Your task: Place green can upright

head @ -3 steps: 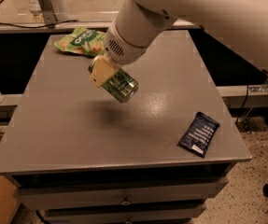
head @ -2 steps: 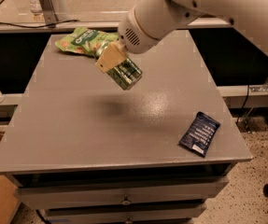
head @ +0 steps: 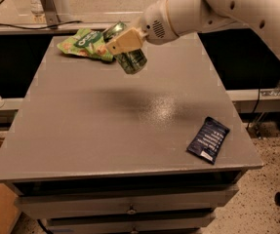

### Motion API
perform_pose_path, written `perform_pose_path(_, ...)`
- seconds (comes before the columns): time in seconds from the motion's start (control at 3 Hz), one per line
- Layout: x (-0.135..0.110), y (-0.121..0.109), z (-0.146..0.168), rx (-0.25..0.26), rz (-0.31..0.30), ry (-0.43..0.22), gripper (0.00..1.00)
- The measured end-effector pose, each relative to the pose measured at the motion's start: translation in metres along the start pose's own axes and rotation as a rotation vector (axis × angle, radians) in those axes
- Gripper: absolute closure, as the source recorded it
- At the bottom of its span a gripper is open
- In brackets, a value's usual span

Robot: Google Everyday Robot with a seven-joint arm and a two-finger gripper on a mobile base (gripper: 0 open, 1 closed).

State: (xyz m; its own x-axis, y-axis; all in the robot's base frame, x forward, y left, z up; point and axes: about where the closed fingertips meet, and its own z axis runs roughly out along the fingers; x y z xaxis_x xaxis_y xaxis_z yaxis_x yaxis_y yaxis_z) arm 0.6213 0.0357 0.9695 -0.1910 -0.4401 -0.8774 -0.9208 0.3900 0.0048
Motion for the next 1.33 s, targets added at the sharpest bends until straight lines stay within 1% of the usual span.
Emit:
perform_pose_path(0.33,-0.002,-0.0027,0.0042,-0.019,-0.079,-0.031,1.0)
perform_pose_path(0.67,-0.0021,-0.0023,0.0041,-0.019,-0.08,-0.03,1.0)
perform_pose_path(1.0,-0.0033,-0.0049,0.0077,-0.035,-0.067,-0.119,1.0)
perform_pose_path(1.33,-0.0043,-0.0104,0.0115,-0.074,-0.065,-0.246,1.0)
